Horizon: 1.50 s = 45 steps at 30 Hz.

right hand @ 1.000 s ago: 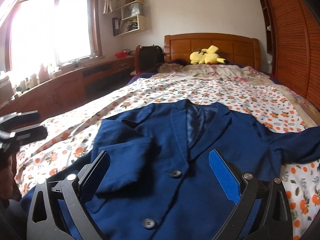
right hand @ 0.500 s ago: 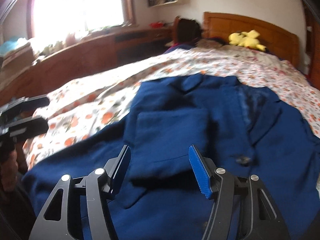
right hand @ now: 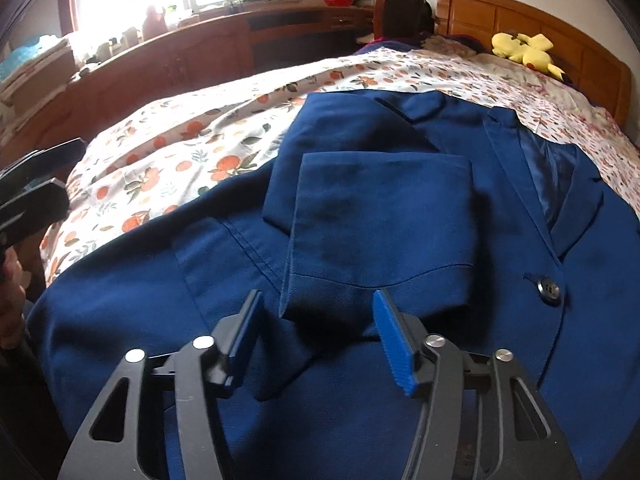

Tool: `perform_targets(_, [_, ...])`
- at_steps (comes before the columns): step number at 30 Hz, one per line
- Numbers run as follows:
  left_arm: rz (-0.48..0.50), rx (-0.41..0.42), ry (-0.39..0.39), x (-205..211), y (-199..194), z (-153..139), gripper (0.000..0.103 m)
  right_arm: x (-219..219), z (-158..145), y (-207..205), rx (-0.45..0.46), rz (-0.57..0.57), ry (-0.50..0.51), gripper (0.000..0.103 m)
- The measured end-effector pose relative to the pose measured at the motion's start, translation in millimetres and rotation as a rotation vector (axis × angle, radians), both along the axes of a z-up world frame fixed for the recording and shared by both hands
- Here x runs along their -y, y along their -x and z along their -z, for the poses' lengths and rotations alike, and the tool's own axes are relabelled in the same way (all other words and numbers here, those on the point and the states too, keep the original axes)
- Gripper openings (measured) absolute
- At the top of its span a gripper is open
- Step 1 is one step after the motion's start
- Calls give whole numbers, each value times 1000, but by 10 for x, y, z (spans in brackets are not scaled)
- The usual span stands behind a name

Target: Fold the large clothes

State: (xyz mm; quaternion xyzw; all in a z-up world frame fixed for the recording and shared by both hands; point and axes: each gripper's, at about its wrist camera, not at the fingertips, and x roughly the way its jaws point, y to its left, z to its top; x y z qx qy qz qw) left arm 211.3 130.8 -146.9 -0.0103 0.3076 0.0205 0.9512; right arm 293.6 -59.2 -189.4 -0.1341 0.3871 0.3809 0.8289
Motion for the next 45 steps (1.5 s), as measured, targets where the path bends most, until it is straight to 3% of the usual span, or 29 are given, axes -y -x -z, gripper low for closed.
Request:
perform_targets(3, [13,-4,-20,64,-6,19,100,37,3,-14,-5,12,-6,36])
perform_targets(4, [17,-3,-24,80,-4,20,100,43,5,-15,-9,8,-10,25])
perform_targets(7, [22,-4,-26,123,-7,18,100,68,-8,-19,4,23,-12,8])
perform_targets(17, [25,2,5,162,-22,0,100,384,-297,31,71,68,-121,5])
perform_targets(32, [66,31,5,427,-53,-52,100,1390,-830,120,209,235,-310,5])
perform_targets(45, [123,42,0,757,-170,-65,100,2018,-896,229,276,400,-309,5])
